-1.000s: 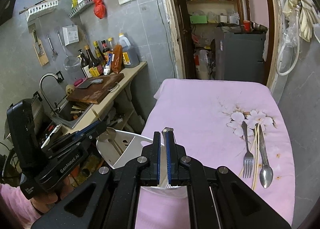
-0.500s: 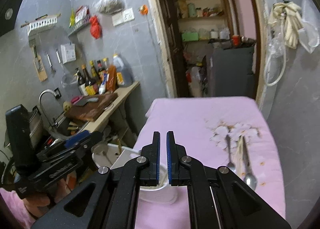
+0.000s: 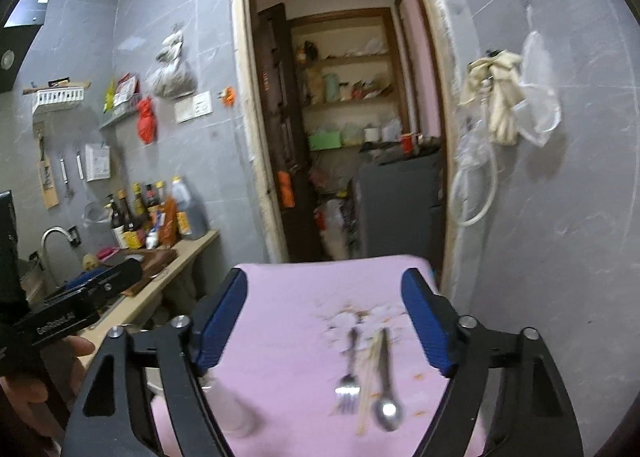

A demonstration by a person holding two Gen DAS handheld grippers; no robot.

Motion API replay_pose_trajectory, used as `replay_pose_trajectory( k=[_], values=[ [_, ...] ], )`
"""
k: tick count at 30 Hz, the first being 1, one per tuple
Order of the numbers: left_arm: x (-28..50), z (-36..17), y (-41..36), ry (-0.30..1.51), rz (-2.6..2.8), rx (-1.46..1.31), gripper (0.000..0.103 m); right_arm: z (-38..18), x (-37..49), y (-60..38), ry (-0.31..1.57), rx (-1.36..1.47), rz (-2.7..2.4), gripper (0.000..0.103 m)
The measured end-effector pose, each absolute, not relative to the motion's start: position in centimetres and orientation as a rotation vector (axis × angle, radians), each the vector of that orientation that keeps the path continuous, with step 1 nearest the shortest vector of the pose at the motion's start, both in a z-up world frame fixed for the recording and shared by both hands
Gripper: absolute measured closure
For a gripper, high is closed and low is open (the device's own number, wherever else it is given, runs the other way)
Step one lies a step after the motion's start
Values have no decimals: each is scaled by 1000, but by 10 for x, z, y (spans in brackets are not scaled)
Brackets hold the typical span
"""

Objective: Organize utensils
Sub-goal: 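Move both tools back toward the remaining fork, spoon and chopsticks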

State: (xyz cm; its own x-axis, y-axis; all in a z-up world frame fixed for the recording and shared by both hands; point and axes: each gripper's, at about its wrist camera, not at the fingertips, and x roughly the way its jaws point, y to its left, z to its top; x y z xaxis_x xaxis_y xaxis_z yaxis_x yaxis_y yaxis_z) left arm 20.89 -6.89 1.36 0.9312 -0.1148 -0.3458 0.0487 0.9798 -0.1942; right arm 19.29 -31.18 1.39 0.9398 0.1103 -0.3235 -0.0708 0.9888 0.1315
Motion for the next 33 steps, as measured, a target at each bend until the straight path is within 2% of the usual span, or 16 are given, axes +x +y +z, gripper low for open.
replay_pose_trajectory(
  k=[9, 15, 23, 28, 32, 33],
  values=[
    [221, 1, -142, 377, -59, -133, 1, 3, 203, -386, 364, 122, 54, 3],
    [240, -18, -174, 422, -37, -127, 1, -19, 220, -425, 413, 132, 57, 3],
    [282, -51, -197, 539, -42, -149, 1, -78, 266, -465, 527, 214, 131, 3],
    [304, -69, -205, 556, 16, -129, 1, -119, 301, -468, 587, 239, 200, 5],
    [314, -74, -214, 534, 75, -70, 1, -149, 331, -462, 630, 252, 256, 21],
    [315, -74, -215, 525, 91, -68, 1, -155, 337, -459, 638, 257, 268, 21]
  ],
)
